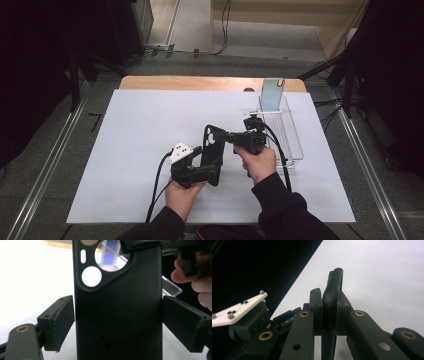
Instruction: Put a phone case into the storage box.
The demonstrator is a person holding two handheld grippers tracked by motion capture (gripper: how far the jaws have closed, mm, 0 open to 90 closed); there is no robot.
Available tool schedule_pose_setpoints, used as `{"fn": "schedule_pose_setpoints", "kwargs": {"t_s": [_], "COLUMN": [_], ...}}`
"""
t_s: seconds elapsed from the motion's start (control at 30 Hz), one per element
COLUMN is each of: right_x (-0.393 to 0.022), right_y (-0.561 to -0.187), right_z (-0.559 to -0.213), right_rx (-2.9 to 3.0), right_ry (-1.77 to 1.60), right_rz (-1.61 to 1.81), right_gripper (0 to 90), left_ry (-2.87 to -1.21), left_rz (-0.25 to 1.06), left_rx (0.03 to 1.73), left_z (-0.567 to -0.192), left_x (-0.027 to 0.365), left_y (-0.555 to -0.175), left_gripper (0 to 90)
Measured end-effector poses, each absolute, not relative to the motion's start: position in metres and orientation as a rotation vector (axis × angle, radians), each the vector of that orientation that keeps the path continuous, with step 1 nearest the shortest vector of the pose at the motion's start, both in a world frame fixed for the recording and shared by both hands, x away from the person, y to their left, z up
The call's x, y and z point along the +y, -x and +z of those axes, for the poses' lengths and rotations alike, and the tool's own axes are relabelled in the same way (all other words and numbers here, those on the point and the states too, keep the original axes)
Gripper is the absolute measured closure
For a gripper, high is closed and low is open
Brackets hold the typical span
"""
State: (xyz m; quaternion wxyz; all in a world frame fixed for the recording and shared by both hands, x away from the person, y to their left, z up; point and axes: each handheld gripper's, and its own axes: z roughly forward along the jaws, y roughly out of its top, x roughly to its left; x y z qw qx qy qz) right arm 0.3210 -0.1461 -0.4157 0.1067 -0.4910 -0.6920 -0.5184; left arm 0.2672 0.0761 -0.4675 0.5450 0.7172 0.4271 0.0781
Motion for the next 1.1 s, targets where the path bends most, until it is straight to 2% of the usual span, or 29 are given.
{"fn": "schedule_pose_setpoints", "kwargs": {"t_s": [0.37, 0.73, 0.8, 1.0, 1.1], "right_x": [-0.149, -0.15, -0.151, -0.156, -0.159], "right_y": [-0.314, -0.309, -0.307, -0.305, -0.304], "right_z": [-0.402, -0.401, -0.402, -0.403, -0.403], "right_rx": [-2.171, -2.318, -2.339, -2.393, -2.427], "right_ry": [1.443, 1.368, 1.344, 1.261, 1.198], "right_rz": [-1.557, -1.563, -1.562, -1.567, -1.574], "right_gripper": [78.0, 77.9, 77.9, 77.9, 77.9], "left_ry": [-1.748, -1.834, -1.872, -1.904, -1.92], "left_rz": [0.118, 0.025, -0.001, -0.043, -0.046], "left_rx": [0.997, 0.969, 0.955, 0.92, 0.886], "left_z": [-0.45, -0.44, -0.439, -0.433, -0.43], "left_x": [0.084, 0.099, 0.1, 0.103, 0.107], "left_y": [-0.27, -0.285, -0.287, -0.292, -0.294], "left_gripper": [13.2, 14.6, 17.9, 18.2, 22.1]}}
